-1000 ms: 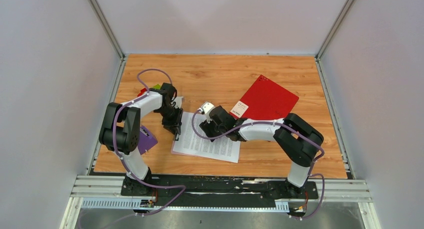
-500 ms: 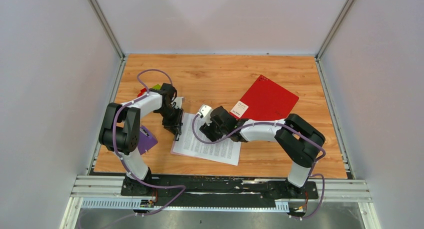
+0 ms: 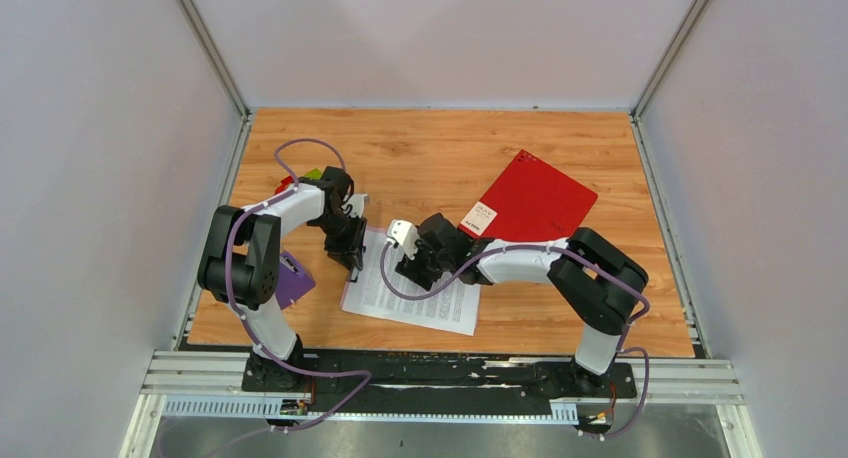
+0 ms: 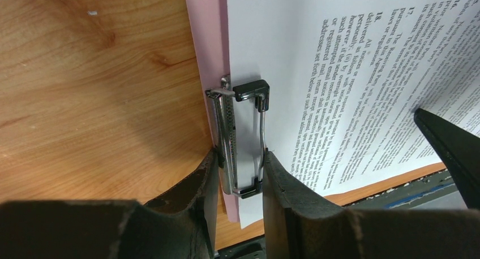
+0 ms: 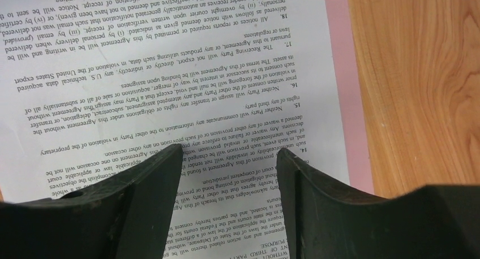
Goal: Put the files into the folder
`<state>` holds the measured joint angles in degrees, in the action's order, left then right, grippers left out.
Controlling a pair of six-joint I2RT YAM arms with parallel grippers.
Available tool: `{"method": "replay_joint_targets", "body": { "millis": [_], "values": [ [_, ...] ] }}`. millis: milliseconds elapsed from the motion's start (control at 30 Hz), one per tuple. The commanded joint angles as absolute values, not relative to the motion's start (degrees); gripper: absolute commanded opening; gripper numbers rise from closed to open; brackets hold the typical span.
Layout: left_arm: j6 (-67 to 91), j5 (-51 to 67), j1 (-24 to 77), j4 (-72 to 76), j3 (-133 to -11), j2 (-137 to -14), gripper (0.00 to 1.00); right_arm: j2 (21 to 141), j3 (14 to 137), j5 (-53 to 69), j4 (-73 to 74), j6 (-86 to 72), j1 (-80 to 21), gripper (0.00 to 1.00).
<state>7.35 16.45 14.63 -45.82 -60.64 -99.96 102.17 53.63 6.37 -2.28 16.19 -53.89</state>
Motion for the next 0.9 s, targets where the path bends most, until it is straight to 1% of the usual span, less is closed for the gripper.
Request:
{"method": "replay_joint_targets", "body": {
  "millis": [0, 133, 367, 867],
  "values": [
    [7.6, 20.8, 14.9, -45.3, -61.1, -97.2, 0.00, 104.4, 53.9, 11.0, 0.6, 22.9, -54.3, 0.64],
    [7.6, 20.9, 14.8, -45.0, -60.7, -97.5, 0.00, 104.8, 54.1, 13.8, -1.1, 25.3, -53.7, 0.64],
    [7.3, 19.5, 14.9, -45.2, -60.5, -97.5, 0.00, 106.9, 57.0, 11.6, -0.2, 22.5, -51.8, 0.62],
    [6.7, 17.3, 14.9, -45.8, -61.0, -98.3, 0.00, 104.6, 54.7, 9.8, 3.3, 22.4, -49.7, 0.61]
  ]
}}
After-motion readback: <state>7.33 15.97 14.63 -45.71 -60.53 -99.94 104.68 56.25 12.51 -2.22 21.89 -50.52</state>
